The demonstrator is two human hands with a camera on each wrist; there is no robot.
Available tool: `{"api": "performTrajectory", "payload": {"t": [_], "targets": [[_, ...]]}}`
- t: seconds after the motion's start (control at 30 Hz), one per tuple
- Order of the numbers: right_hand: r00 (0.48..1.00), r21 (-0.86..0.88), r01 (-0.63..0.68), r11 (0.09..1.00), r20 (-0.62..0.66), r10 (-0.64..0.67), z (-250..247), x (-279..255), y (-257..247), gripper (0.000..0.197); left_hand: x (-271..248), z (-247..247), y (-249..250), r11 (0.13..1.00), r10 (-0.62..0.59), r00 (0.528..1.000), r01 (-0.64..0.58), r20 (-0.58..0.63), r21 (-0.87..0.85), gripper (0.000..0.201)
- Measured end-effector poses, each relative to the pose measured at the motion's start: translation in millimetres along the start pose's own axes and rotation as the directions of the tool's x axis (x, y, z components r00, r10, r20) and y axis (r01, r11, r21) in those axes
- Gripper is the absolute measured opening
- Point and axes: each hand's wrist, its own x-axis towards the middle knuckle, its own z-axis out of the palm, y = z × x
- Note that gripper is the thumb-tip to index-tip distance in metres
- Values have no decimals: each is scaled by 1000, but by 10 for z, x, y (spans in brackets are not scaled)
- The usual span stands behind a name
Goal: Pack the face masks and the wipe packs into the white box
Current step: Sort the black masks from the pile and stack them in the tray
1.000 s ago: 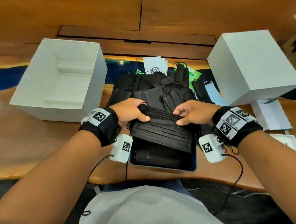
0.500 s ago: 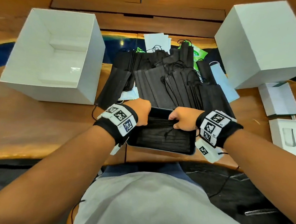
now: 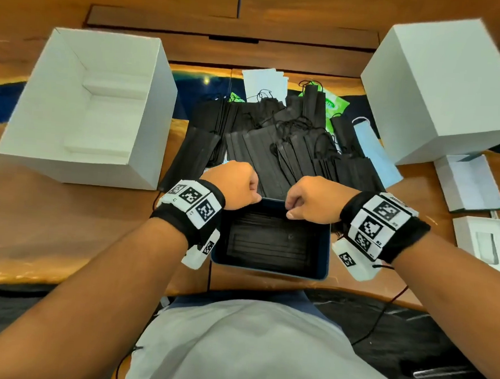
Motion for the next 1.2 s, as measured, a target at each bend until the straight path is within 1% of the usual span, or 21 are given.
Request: {"api": "performTrajectory", "payload": {"t": [0.07,0.17,0.3,0.37,0.43,0.57,0.63,0.73,0.83,0.9,0.93,1.0,1.07,1.1,1.13,1.2], "targets": [[999,51,0,999,-48,2,-118,30,-29,18,31,-51,-12,999,-16,999,15,-35,-45,19],[991,95,-1,995,-130,14,-270,140,-37,15,86,-134,-48,994,-47,995,38,-92,-99,17],[984,148,-32,989,-168,57,-398,291,68,15,154,-207,-127,982,-113,985,90,-130,-169,15],[978,169,-87,982,-171,116,-471,348,215,14,206,-242,-184,975,-130,982,102,-135,-199,15],[960,188,-173,967,-186,208,-557,366,448,12,286,-288,-208,972,-127,982,95,-141,-214,16],[886,176,-358,917,-246,393,-620,243,976,16,519,-358,-47,980,-70,990,46,-119,-191,15],[859,180,-428,886,-226,460,-564,174,1204,22,659,-354,130,984,-23,996,8,-85,-179,13],[828,227,-479,848,-206,522,-436,104,1465,37,868,-314,429,986,40,998,-46,-40,-157,13],[787,288,-511,810,-222,575,-290,38,1596,69,1043,-246,721,987,83,997,-82,-1,-137,11],[776,333,-510,793,-220,592,-170,5,1638,91,1152,-177,906,990,87,996,-82,36,-119,12],[776,366,-502,784,-210,595,-111,5,1646,99,1203,-139,982,992,84,995,-78,57,-103,15],[776,425,-483,765,-197,599,-5,25,1656,109,1302,-48,1119,995,70,992,-62,105,-73,23],[760,454,-474,755,-222,611,79,88,1647,110,1364,23,1199,998,42,989,-36,141,-46,33],[747,463,-474,749,-238,620,105,113,1659,108,1397,58,1238,999,24,990,-20,141,-30,40],[734,476,-470,743,-256,629,126,133,1676,102,1420,84,1266,1000,3,992,-1,127,-17,46],[720,535,-451,714,-255,645,148,171,1734,85,1464,117,1310,999,-37,996,38,76,-11,56]]}}
